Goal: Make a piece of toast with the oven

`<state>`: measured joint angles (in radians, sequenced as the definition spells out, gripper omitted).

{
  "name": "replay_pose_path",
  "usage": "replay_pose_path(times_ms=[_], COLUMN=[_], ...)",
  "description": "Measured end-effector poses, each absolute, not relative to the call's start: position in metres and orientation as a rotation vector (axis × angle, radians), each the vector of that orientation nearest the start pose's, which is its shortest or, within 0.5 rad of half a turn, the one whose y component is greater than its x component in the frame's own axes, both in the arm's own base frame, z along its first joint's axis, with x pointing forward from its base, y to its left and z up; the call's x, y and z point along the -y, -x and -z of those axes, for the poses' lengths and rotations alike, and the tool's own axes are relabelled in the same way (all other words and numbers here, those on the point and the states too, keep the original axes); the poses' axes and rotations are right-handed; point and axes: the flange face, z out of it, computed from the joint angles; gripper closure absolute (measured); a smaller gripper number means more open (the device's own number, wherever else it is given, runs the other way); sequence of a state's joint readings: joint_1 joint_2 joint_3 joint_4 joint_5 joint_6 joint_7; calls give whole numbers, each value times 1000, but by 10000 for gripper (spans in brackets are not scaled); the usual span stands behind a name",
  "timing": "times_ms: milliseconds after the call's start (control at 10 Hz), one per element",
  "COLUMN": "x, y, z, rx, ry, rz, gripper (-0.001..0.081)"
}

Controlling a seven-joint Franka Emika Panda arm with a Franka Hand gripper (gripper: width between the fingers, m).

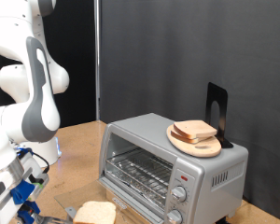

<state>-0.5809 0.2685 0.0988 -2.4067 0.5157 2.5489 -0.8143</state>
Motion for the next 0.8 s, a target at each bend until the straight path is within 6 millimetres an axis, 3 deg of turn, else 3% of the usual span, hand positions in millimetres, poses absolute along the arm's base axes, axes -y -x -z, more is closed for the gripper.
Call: replay_pose_path(times_ms=[800], x=[237], y=[-426], z=[-219], rx=[-159], ry=[2799], rz=[114], gripper=[413])
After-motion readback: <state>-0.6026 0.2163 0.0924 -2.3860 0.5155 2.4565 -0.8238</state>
